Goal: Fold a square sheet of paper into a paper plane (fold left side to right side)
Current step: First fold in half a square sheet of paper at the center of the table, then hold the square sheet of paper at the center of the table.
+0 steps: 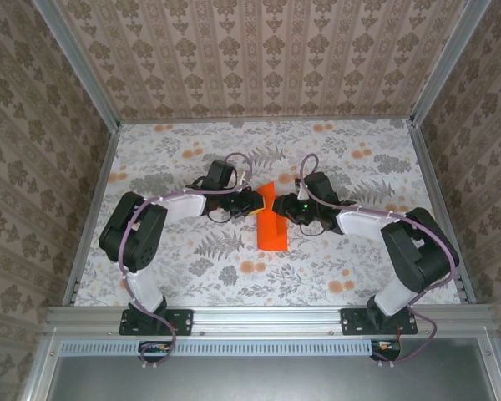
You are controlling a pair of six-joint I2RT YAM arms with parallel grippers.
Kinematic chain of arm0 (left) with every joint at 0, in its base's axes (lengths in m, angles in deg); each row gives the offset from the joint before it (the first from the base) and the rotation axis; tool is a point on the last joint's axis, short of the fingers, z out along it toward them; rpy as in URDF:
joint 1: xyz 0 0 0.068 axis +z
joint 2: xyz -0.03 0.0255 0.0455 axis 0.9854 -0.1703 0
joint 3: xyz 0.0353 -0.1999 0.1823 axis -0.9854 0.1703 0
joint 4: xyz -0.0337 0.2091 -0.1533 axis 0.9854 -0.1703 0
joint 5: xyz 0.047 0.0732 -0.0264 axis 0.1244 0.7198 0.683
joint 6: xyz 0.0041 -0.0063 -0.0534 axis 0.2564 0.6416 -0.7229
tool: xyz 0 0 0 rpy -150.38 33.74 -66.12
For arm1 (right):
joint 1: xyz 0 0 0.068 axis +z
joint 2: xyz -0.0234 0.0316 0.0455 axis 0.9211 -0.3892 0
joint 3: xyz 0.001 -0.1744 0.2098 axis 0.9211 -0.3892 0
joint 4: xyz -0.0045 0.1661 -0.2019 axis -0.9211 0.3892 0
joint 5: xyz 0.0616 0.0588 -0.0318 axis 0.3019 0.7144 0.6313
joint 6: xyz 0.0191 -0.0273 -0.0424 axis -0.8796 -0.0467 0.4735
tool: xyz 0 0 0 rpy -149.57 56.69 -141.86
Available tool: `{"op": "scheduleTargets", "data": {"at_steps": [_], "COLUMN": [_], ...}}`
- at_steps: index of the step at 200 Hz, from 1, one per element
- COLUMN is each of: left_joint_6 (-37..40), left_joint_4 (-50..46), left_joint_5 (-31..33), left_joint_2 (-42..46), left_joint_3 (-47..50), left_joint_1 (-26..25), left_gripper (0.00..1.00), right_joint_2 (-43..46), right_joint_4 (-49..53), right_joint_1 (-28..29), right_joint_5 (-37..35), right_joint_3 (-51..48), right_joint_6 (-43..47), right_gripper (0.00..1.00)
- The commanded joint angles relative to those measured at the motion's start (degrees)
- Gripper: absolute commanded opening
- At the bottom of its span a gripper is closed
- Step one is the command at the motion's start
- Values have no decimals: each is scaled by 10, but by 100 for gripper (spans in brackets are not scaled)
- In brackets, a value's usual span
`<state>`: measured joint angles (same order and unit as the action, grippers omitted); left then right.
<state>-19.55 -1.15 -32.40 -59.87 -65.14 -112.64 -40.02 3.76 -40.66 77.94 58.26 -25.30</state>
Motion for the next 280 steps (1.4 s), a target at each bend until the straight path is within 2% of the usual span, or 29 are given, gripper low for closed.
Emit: {"op": "scheduleTargets", "data": {"at_steps": [1, 28, 43, 93, 139, 230, 257, 280], "left_joint_6": [11, 24, 35, 72, 74, 98, 107, 116], "left_joint_4": [-12, -30, -40, -106, -119, -171, -185, -199], "left_joint_5": [2, 11, 21, 69, 69, 75, 78, 86], "left_joint_2": [-12, -6, 3, 21, -4, -60, -73, -84], "left_joint_3": [-13, -16, -15, -24, -36, -83, -96, -104], "left_joint_1": [-3, -3, -3, -3, -8, -22, -24, -28], "left_gripper": [17, 17, 19, 43, 51, 57, 56, 50], "right_joint_2": [-12, -12, -10, -22, -47, -69, -71, -69], "right_joint_4": [-6, 6, 26, 117, 126, 124, 124, 126], "right_joint_1": [3, 3, 3, 3, 3, 5, 5, 5], "right_joint_5": [21, 20, 11, -48, -63, -66, -66, -70], "right_joint_3": [17, 19, 23, 39, 44, 50, 50, 49], "right_joint_6": [2, 14, 26, 67, 71, 72, 72, 73], "right_gripper": [30, 10, 5, 6, 7, 8, 9, 10]}}
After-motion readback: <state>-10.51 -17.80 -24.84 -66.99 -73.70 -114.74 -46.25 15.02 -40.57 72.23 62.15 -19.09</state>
